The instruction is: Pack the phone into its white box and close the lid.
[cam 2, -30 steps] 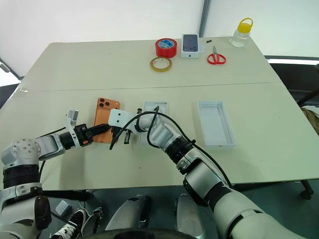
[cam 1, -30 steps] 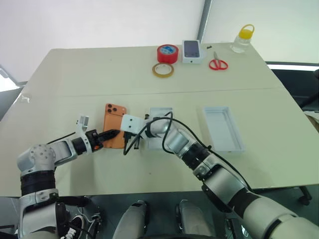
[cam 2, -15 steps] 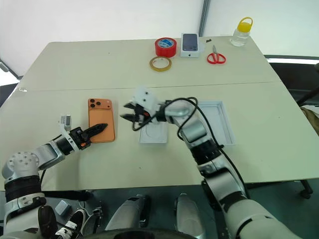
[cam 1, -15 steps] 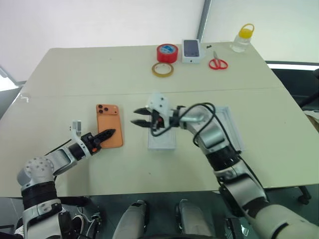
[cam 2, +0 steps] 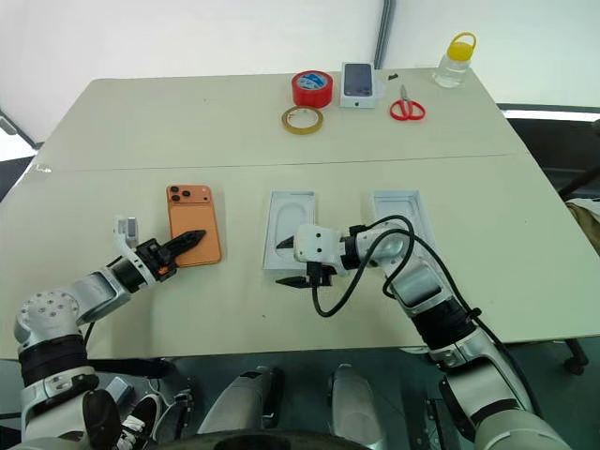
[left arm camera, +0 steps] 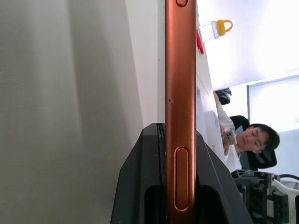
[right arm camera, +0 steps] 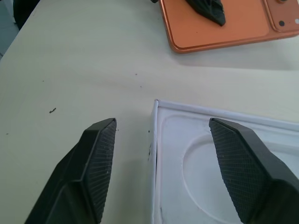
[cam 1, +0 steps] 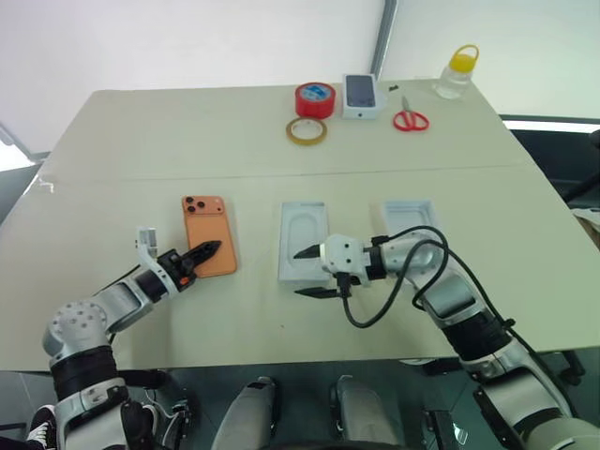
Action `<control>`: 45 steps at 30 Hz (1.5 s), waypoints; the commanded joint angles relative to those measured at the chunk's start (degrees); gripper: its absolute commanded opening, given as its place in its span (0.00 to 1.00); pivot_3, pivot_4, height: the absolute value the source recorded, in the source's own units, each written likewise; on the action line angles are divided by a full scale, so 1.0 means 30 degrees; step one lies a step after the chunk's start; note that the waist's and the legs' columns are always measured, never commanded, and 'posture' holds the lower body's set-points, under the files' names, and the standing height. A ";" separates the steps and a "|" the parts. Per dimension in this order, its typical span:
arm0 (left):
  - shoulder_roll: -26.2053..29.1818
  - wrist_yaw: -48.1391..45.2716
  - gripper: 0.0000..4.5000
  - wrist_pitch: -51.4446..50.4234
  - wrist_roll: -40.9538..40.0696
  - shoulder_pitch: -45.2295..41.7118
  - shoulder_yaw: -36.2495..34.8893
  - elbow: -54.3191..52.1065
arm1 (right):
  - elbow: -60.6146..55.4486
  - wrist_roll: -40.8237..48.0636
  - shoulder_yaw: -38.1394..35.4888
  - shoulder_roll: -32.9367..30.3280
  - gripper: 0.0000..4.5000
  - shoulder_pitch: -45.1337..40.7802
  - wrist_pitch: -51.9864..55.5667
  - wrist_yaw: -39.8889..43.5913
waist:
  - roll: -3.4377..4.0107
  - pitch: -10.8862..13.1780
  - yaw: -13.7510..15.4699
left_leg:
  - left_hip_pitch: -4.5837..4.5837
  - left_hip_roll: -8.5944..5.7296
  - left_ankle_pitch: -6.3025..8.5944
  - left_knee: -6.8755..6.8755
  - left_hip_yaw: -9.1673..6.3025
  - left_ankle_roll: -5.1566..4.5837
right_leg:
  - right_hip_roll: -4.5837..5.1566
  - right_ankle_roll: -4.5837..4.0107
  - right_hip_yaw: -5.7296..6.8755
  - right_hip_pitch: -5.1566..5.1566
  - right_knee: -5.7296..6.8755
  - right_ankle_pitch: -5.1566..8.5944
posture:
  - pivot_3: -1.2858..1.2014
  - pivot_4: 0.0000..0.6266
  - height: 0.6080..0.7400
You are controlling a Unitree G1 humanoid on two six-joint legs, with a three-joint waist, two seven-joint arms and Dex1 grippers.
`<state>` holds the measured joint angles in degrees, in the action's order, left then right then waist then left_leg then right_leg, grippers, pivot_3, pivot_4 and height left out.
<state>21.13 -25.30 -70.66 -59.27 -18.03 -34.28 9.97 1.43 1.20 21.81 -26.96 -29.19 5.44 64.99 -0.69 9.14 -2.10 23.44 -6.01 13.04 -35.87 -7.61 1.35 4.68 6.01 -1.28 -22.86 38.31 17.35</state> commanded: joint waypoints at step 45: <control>-0.1947 0.3669 0.00 0.0140 -0.2709 -0.2520 0.2478 -0.2596 | 0.0265 -0.2106 0.0736 0.3381 0.67 -0.1326 0.2669 -0.3728 | -0.0039 0.0022 -0.0048 | 0.0003 -0.0008 -0.0063 -0.0016 -0.0003 0.0107 | -0.0006 0.0000 0.0004 0.0012 -0.0005 -0.0004 | 0.52 0.24 1.00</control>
<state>14.31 -12.38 -70.90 -66.77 -25.00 -27.21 4.16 6.41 -7.44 25.85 -16.28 -33.35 14.04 52.41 -0.80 9.21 -2.24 23.45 -6.04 12.86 -35.93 -7.62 1.67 4.67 6.00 -1.27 -22.82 38.29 17.34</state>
